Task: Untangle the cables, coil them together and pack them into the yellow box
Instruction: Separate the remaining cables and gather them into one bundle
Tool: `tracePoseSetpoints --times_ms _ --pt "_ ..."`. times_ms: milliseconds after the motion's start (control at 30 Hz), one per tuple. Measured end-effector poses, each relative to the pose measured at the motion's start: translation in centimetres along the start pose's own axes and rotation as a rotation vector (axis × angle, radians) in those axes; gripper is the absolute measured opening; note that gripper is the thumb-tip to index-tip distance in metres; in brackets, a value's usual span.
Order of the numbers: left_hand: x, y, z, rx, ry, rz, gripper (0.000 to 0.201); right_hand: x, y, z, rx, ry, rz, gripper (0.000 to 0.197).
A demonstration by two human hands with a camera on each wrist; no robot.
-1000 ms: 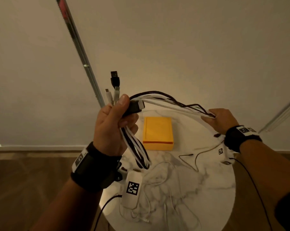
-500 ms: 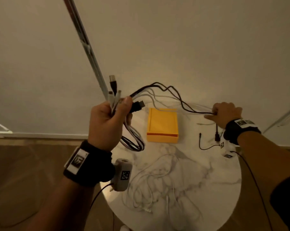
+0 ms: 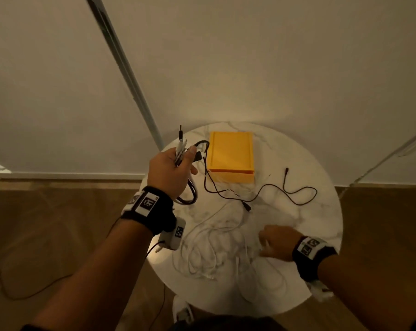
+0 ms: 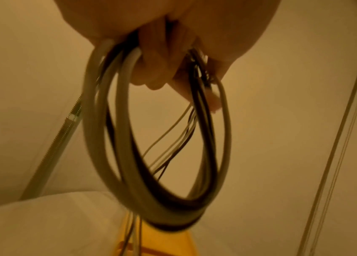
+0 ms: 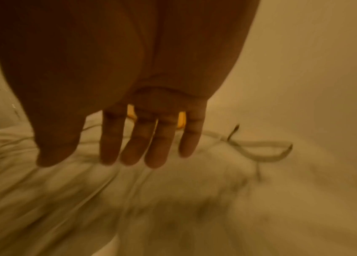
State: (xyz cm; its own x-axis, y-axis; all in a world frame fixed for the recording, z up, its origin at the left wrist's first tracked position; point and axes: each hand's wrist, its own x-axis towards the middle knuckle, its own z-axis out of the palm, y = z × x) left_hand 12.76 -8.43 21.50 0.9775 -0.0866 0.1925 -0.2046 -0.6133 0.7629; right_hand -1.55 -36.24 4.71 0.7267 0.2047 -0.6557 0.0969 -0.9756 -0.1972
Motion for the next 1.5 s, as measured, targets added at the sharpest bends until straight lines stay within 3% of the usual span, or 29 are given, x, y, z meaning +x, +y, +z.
tracePoseSetpoints --times_ms 67,133,300,367,467,600,667,767,800,900,1000,1067,1233,1433,1500 --pt "0.2 -0.5 0.0 0.152 -0.045 0.014 0.051 -0.1 -1.3 2.7 0.032 -0.120 -0.032 0.054" --pt "0.3 -0.6 -0.3 0.321 -0.040 0.048 0.058 0.1 -2.5 4.6 -0.003 -0.138 -0.037 0.058" --pt "1.1 0.0 -1.7 0.422 0.026 0.101 0.059 1.3 -5.3 6.2 0.048 0.026 -0.014 0.037" --pt "1.3 0.2 -2.2 0.374 0.045 0.083 0.065 2.2 -6.5 6.3 0.092 0.050 0.012 0.043" --pt "0.9 0.5 -2.6 0.174 0.072 0.021 0.063 3.2 -7.8 6.7 0.073 0.030 0.066 0.059" --pt "0.1 1.7 -3.1 -0.525 0.082 -0.298 0.051 3.9 -8.0 7.5 0.048 0.027 0.083 0.041" --pt "-0.2 2.6 -3.5 -0.696 0.047 -0.387 0.048 4.0 -8.2 7.5 0.079 0.031 0.075 0.039" --pt "-0.3 4.2 -4.1 -0.805 -0.024 -0.372 0.053 3.3 -8.4 5.8 0.223 0.042 0.083 0.028" --pt "-0.3 4.3 -4.3 -0.824 -0.042 -0.356 0.053 2.7 -8.1 4.7 0.308 0.080 0.078 0.021" --pt "-0.4 4.4 -4.5 -0.789 -0.075 -0.231 0.046 -0.5 -7.3 -0.2 0.731 0.333 0.049 0.024" --pt "-0.8 4.8 -3.9 -0.742 -0.073 -0.166 0.044 -5.2 -7.2 -6.6 1.143 0.609 -0.117 0.021" --pt "-1.2 6.0 -3.4 -0.762 -0.091 -0.149 0.045 -8.3 -7.8 -11.2 1.250 0.719 -0.252 0.019" --pt "-2.2 10.8 -2.5 -0.763 -0.141 -0.014 0.053 -13.5 -10.6 -20.2 1.059 1.141 -0.426 0.011" --pt "-2.5 15.1 -2.3 -0.804 -0.120 0.086 0.051 -15.2 -14.0 -25.4 0.904 1.310 -0.469 0.008" --pt "-2.5 16.0 -2.8 -0.928 -0.175 0.024 0.051 -15.3 -14.4 -26.2 0.912 1.330 -0.474 0.007"
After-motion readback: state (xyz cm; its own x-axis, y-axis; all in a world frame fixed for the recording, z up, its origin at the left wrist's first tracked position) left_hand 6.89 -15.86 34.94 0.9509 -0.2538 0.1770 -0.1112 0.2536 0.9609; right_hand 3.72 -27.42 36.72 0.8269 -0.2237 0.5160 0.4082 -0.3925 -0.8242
